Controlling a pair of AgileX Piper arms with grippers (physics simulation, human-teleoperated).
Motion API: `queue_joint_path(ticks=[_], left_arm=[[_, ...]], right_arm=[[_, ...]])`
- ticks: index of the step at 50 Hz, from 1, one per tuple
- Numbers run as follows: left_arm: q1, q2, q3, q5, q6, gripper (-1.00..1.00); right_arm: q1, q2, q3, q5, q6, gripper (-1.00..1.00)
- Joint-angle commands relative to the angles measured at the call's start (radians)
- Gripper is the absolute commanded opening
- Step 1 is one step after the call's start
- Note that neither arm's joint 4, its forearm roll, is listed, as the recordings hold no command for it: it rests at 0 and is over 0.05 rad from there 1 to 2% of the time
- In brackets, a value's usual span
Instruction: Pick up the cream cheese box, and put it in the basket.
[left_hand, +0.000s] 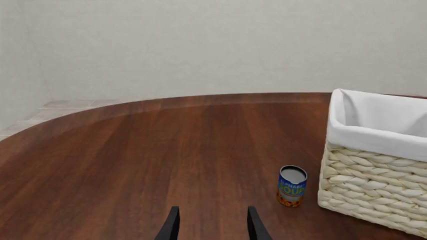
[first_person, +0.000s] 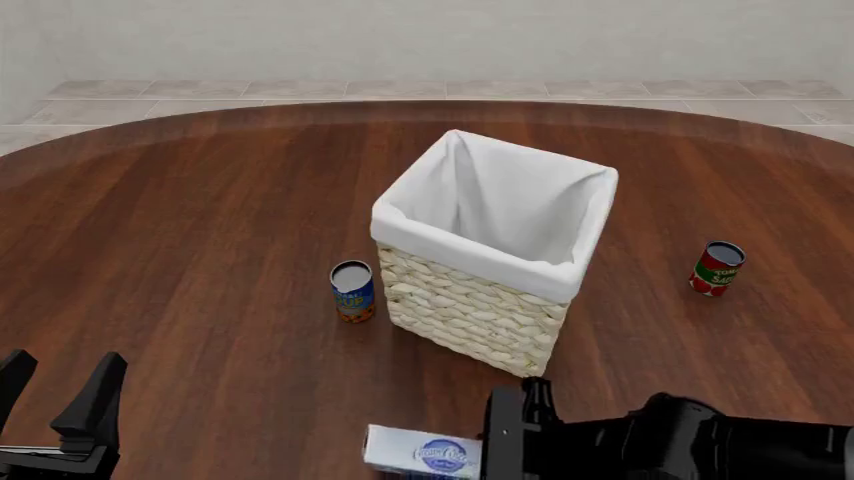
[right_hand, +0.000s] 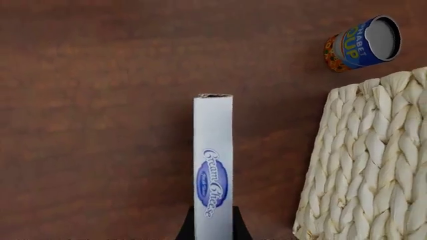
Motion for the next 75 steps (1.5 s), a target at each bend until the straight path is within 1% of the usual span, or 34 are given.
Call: queue_joint_path(ticks=[1, 4, 9, 11, 15, 24, 40, 43, 48, 49, 51, 57, 58, 64, 65, 69, 75], left_arm=[[-0.001, -0.001, 0.0, 0.001, 0.0, 1.0], [0.0, -0.002, 0.0, 0.001, 0.0, 1.0], [0.0, -0.001, 0.0, 0.0, 0.0, 1.0], [0.0, 0.0, 0.0, 0.0, -0.001, 1.0], [0.0, -0.002, 0.0, 0.001, 0.0, 1.0], [0.0, -0.001, 0.0, 0.001, 0.0, 1.0], [0.0, 0.0, 0.0, 0.0, 0.0, 1.0], [0.0, 0.0, 0.0, 0.0, 0.0, 1.0], [0.0, -0.001, 0.0, 0.0, 0.0, 1.0], [0.0, -0.001, 0.0, 0.001, 0.0, 1.0], [0.0, 0.001, 0.0, 0.0, 0.001, 1.0], [0.0, 0.0, 0.0, 0.0, 0.0, 1.0], [0.0, -0.001, 0.0, 0.001, 0.0, 1.0], [0.0, -0.001, 0.0, 0.0, 0.0, 1.0], [0.0, -0.001, 0.0, 0.001, 0.0, 1.0], [0.0, -0.001, 0.0, 0.0, 0.0, 1.0], [-0.001, -0.012, -0.001, 0.007, 0.0, 1.0]], right_arm=[[-0.004, -0.04, -0.019, 0.023, 0.003, -1.0], [0.01, -0.067, -0.027, 0.038, 0.024, -1.0], [0.0, -0.083, -0.033, 0.05, 0.012, -1.0], [0.005, -0.095, -0.042, 0.06, 0.016, -1.0], [0.004, -0.112, -0.054, 0.075, -0.001, -1.0], [0.012, -0.146, -0.069, 0.101, -0.014, -1.0], [0.028, -0.193, -0.117, 0.14, -0.009, -1.0], [0.023, -0.201, -0.127, 0.144, -0.018, -1.0], [0.024, -0.21, -0.148, 0.155, -0.012, -1.0], [0.035, -0.215, -0.153, 0.164, 0.002, -1.0], [0.023, -0.216, -0.155, 0.159, -0.017, -1.0], [0.021, -0.23, -0.17, 0.168, -0.018, -1.0], [0.018, -0.233, -0.169, 0.167, -0.026, -1.0], [0.017, -0.248, -0.186, 0.178, -0.018, -1.0], [0.013, -0.249, -0.183, 0.176, -0.026, -1.0], [0.009, -0.258, -0.189, 0.179, -0.02, -1.0], [0.002, -0.268, -0.195, 0.181, -0.028, -1.0]])
